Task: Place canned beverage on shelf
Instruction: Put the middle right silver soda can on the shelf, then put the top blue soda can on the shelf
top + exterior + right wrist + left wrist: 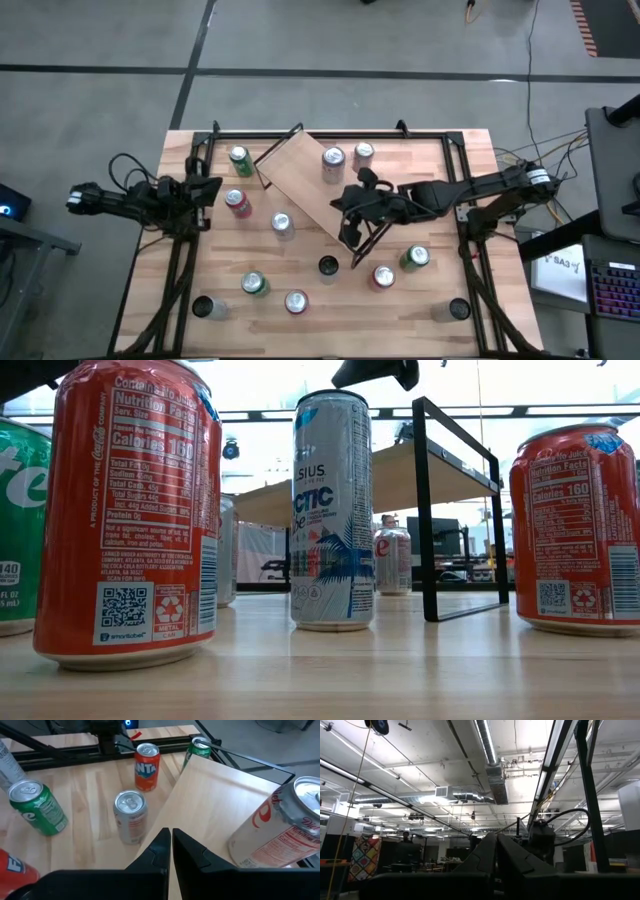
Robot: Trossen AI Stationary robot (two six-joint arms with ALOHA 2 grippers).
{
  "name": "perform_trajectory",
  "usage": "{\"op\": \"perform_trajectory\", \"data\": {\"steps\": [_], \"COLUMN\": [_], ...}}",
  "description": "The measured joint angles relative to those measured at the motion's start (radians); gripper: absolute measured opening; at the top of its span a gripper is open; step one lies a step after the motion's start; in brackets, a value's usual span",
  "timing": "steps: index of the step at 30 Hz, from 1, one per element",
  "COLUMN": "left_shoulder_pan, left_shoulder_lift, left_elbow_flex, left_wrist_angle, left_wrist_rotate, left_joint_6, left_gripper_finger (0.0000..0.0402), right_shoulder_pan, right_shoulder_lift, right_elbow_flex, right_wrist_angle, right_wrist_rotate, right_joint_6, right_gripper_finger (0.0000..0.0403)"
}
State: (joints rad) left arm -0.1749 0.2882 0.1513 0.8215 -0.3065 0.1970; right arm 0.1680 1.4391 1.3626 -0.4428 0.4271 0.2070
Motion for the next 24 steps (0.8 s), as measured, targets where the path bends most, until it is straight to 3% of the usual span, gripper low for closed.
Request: {"op": "perform_trajectory", "data": {"steps": [10,20,24], "left_shoulder_pan": [0.000,0.000,0.000], "left_shoulder_lift": [0.000,0.000,0.001], "left_elbow_flex": [0.000,0.000,0.000], "left_wrist_angle": [0.000,0.013,0.007], "left_wrist_rotate": [0.000,0.000,0.000], "left_joint_6": [0.000,0.054,0.053], "left_gripper_finger": [0.0000,0.0000,0.0000], "right_shoulder_pan": [0.000,-0.008,-0.010], "right_shoulder_lift": [0.000,0.001,0.000], "right_elbow_flex": [-0.012,-0.012,-0.011], "right_wrist_angle": [0.037,0.529,0.587], "right_wrist_rotate": [0.000,-0.001,0.003], "right_joint_6": [-0.017,-0.315,-0.385], "right_gripper_finger": [0.0009,0.0009,0.0009]}}
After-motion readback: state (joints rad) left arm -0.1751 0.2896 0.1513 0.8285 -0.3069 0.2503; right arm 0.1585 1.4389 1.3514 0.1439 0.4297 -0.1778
